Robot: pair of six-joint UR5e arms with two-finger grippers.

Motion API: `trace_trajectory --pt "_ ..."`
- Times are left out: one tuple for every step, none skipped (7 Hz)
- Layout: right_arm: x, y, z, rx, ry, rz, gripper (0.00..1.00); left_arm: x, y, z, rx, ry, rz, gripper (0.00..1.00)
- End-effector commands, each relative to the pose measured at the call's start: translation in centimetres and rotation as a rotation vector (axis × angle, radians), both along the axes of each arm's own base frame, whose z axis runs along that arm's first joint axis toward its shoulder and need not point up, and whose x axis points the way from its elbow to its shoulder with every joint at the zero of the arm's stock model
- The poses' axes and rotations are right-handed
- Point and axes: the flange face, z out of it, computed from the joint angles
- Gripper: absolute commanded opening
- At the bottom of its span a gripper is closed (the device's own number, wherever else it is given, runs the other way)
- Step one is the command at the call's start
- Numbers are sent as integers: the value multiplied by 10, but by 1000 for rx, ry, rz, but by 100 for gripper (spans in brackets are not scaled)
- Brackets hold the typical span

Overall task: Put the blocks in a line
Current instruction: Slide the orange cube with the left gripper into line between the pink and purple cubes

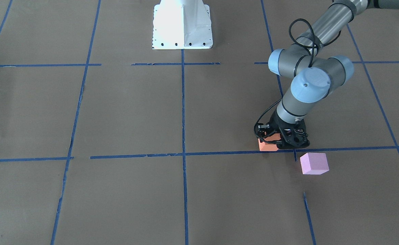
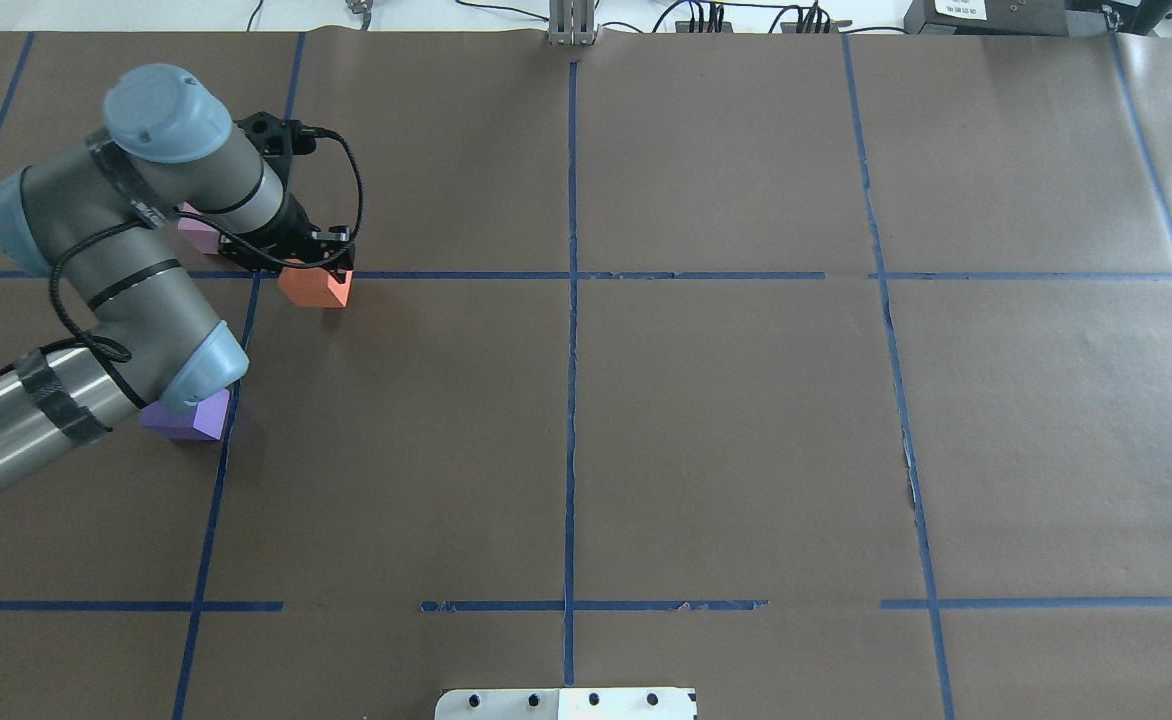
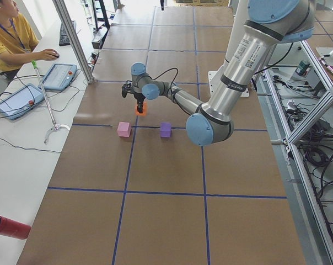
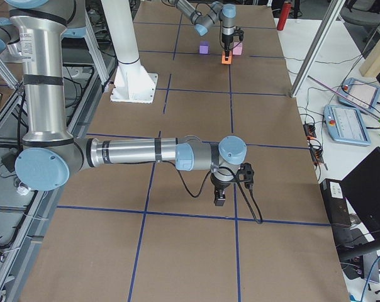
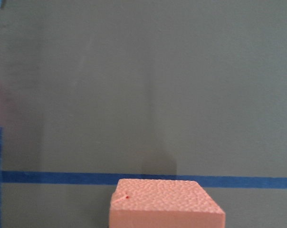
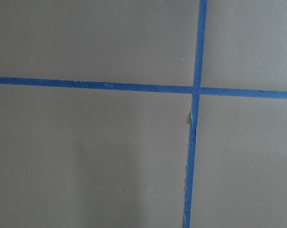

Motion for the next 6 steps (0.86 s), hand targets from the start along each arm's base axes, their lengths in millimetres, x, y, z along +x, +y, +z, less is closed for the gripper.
trace_trajectory --pt "0 0 0 0 0 0 100 -54 7 71 24 -52 75 17" --pt "0 0 0 0 0 0 100 -53 10 72 10 -34 96 17" --pt "0 0 0 0 0 0 100 -52 16 81 -11 -28 112 23" --pt "0 0 0 0 0 0 100 -53 18 88 -19 -35 112 62" --pt "0 0 0 0 0 0 100 -52 19 88 -30 -34 105 99" --pt "0 0 0 0 0 0 100 -53 19 86 -30 -32 102 100"
